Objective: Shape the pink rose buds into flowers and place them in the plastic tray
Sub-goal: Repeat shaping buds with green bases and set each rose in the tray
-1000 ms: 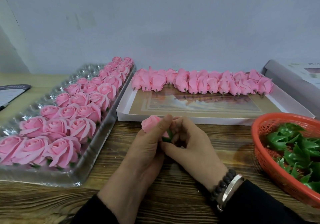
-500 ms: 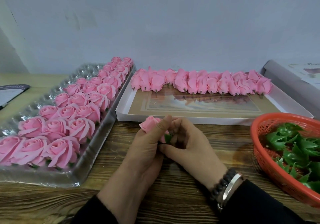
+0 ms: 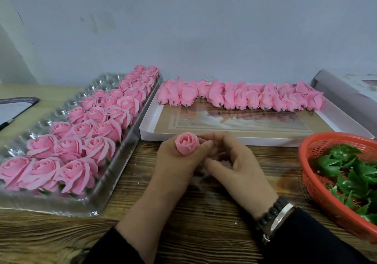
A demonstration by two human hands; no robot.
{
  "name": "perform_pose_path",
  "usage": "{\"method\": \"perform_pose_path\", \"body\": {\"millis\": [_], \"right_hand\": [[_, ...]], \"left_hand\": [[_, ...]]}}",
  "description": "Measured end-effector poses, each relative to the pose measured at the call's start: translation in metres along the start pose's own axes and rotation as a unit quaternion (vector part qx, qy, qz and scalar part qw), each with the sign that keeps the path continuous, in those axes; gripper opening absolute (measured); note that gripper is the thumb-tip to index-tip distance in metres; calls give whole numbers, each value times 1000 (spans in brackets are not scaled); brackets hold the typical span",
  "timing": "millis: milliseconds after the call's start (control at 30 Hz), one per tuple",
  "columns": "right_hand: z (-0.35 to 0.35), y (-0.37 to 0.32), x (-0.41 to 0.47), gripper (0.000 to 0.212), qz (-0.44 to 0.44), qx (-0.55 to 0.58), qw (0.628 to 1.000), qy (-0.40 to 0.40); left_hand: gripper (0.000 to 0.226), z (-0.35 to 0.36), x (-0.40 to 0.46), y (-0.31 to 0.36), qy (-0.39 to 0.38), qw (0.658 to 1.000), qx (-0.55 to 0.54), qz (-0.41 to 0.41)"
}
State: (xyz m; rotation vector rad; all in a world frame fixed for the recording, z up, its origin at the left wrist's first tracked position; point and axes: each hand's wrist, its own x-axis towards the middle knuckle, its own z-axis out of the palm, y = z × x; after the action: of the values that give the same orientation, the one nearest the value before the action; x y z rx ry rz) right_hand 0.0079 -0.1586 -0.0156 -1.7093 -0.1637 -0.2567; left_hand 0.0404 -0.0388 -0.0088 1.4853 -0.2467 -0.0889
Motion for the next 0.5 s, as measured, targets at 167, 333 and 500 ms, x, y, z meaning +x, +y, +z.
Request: {"method": "perform_pose_path", "body": {"millis": [167, 333, 500], "right_hand": [[-1, -2, -2, 47, -127, -176, 976, 25], [0, 2, -2, 42, -163, -215, 963, 4], [-6, 1, 2, 16, -129, -189, 973, -20]], "left_hand": [[14, 0, 0, -1, -4, 977, 200, 78], [3, 0, -2, -2, -41, 958, 267, 94], [33, -1, -2, 0, -84, 964, 243, 62]]}}
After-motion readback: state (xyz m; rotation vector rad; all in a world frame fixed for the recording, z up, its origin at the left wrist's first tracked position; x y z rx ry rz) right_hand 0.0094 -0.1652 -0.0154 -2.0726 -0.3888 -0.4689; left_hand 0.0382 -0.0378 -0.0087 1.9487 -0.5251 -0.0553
